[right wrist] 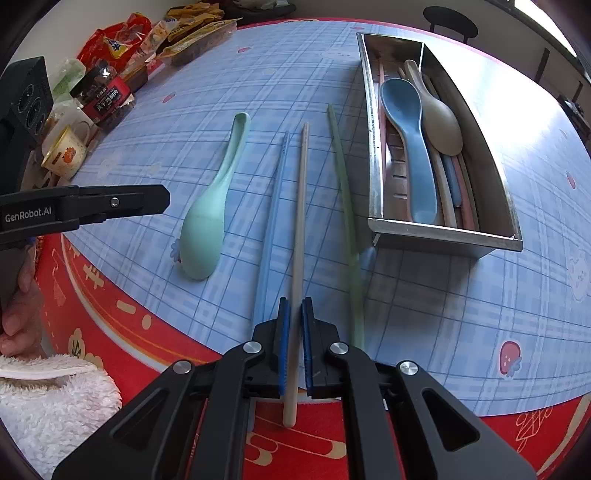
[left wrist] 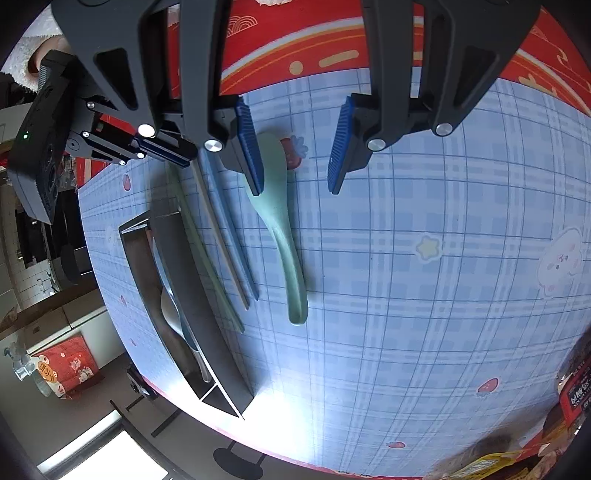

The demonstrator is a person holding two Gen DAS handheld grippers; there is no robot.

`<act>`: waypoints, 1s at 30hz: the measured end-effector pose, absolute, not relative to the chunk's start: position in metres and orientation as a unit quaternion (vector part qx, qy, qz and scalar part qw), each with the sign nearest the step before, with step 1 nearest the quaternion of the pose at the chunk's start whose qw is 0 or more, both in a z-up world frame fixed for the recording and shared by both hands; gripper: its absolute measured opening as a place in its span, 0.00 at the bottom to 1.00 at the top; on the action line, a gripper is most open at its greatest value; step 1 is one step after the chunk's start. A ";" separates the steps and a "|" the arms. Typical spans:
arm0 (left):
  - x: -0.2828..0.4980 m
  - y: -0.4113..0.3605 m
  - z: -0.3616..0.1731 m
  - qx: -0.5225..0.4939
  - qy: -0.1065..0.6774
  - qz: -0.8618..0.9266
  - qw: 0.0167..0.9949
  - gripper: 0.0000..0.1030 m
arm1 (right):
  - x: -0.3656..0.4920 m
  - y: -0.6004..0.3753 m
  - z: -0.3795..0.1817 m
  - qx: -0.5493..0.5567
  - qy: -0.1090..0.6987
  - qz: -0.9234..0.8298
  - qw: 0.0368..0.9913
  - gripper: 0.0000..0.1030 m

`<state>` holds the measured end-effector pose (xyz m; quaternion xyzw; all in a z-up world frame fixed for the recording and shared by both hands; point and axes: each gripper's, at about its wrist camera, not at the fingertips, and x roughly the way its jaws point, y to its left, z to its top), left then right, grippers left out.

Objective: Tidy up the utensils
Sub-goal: 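Grasp another beige chopstick with the right gripper while the left grasps the mint spoon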

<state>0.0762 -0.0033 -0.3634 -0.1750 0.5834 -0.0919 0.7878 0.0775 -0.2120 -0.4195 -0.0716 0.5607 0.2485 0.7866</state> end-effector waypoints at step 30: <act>0.082 -0.053 -0.377 -0.196 0.573 -0.050 0.794 0.20 | 0.092 -0.231 -0.422 -0.052 0.581 0.333 0.741 0.07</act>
